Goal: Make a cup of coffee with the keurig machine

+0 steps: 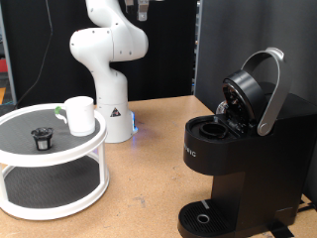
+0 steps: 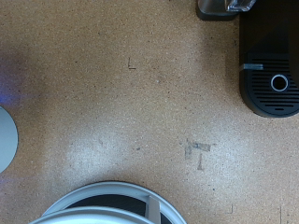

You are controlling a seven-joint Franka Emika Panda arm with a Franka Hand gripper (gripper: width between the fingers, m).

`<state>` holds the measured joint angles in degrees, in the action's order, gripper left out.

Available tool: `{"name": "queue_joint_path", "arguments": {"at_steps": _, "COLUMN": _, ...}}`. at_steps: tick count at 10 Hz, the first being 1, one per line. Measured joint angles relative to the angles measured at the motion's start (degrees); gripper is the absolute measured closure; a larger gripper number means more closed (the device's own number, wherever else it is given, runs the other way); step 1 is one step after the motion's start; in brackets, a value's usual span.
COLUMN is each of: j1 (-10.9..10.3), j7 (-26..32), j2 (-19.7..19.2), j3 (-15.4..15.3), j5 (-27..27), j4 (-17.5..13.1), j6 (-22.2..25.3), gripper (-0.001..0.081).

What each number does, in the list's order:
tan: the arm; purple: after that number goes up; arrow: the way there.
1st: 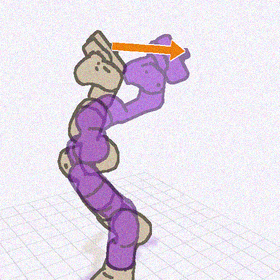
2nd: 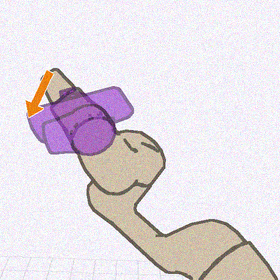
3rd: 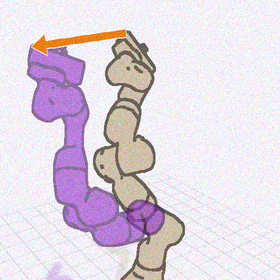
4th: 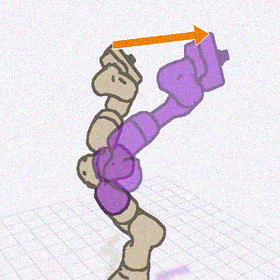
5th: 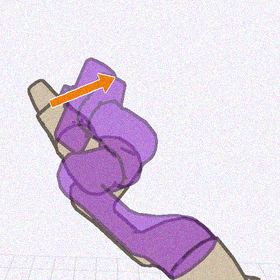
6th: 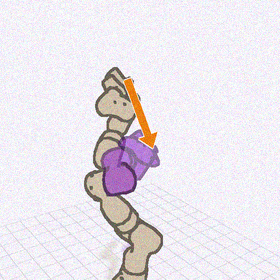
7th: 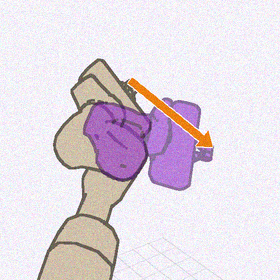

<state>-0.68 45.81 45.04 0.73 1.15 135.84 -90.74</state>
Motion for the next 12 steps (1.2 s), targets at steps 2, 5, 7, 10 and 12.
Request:
{"name": "queue_joint_path", "arguments": {"at_steps": 2, "j1": 0.0, "j7": -1.86, "j2": -1.62, "j3": -0.83, "j5": 0.0, "j4": -1.6, "j6": 3.69, "gripper": -0.0001}}
{"name": "queue_joint_path", "arguments": {"at_steps": 5, "j1": 0.14, "j7": -1.85, "j2": -0.81, "j3": -0.63, "j5": -0.56, "j4": 1.57, "j6": -2.67, "gripper": -0.0001}}
{"name": "queue_joint_path", "arguments": {"at_steps": 7, "j1": 1.26, "j7": -0.94, "j2": -0.68, "j3": 0.42, "j5": -3.47, "j4": 5.13, "j6": -7.24, "gripper": -0.0001}}
{"name": "queue_joint_path", "arguments": {"at_steps": 10, "j1": 2.41, "j7": 6.18, "j2": -0.75, "j3": 5.2, "j5": -6.07, "j4": 6.67, "j6": -9.39, "gripper": -0.0001}}
{"name": "queue_joint_path", "arguments": {"at_steps": 12, "j1": 2.54, "j7": 5.86, "j2": -0.86, "j3": 5.23, "j5": -6.14, "j4": 6.68, "j6": -9.29, "gripper": -0.0001}}
